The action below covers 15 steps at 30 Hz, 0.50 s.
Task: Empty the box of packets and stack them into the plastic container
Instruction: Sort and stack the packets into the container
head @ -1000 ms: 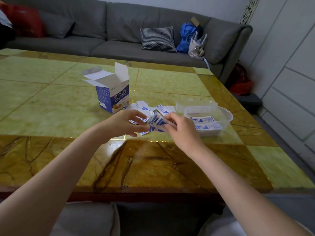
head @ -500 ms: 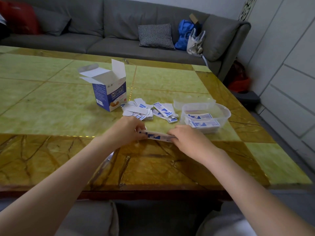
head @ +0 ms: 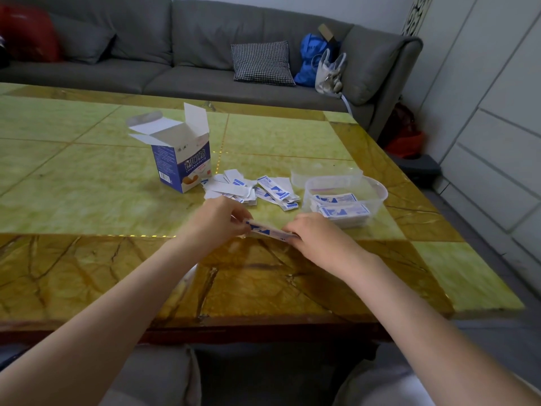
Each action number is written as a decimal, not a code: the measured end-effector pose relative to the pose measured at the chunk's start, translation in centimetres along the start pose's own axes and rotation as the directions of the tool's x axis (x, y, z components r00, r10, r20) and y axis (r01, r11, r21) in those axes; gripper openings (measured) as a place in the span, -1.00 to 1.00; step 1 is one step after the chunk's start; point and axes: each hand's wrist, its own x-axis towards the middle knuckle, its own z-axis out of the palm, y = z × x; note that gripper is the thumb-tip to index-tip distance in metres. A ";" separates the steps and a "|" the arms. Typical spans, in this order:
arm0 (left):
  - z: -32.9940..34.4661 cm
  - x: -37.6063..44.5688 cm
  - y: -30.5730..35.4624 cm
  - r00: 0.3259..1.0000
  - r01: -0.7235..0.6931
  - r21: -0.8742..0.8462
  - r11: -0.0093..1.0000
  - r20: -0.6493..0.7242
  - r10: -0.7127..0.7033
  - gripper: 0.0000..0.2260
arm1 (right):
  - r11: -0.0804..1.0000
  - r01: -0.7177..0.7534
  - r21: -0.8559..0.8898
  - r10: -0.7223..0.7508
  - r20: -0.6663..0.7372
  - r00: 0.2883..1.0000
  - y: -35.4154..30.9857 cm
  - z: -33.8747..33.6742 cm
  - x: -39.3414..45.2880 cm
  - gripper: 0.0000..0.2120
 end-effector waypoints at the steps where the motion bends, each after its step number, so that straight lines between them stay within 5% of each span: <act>1: 0.1 0.0 0.1 1.000 -0.002 0.004 1.000 0.002 0.002 -0.83 | 1.000 -0.003 0.019 0.003 -0.007 1.000 -0.1 0.0 0.0 -0.79; 4: 0.1 0.0 0.4 1.000 -0.006 0.023 1.000 -0.013 0.006 -0.77 | 0.995 -0.002 0.097 0.008 -0.056 0.998 -0.5 -0.4 -0.2 -0.74; 15: -0.2 -0.4 1.3 0.997 -0.082 0.355 0.931 0.024 0.079 -0.75 | 0.996 0.067 -0.058 -0.071 -0.070 0.995 -0.4 0.5 0.2 -0.72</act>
